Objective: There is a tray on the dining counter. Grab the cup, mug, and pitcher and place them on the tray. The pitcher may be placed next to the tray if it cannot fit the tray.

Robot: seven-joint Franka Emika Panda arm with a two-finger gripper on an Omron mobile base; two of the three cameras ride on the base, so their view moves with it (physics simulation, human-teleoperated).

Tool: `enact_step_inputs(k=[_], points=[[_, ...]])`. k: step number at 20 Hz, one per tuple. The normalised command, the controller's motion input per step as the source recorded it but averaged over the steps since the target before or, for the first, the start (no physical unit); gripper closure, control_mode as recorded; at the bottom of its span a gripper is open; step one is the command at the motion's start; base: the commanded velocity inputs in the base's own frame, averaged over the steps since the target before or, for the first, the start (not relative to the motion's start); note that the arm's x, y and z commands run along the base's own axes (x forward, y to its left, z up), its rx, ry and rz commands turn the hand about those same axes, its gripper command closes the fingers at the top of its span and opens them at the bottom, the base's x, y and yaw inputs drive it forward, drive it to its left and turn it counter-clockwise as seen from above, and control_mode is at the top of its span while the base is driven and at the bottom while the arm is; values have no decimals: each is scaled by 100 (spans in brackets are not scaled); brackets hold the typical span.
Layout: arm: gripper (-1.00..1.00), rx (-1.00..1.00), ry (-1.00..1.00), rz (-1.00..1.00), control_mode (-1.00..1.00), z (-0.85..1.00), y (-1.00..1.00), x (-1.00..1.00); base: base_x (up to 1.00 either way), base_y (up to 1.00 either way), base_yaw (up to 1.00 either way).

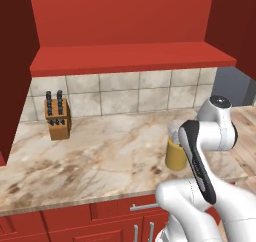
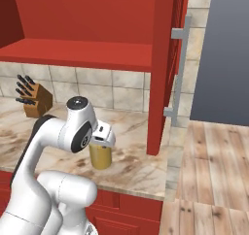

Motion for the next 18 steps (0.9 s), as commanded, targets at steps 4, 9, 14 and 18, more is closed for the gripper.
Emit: enact_step_inputs(k=[4,9,14,18], points=[[-100,3,0,0,-100,-7,-10,21,0,0,0],[-100,1,0,0,-100,-11,-4,19,0,0,0],[-100,0,0,0,-100,-12,0,18,0,0,0],[-100,0,0,0,-100,-14,0,4,0,0,0]])
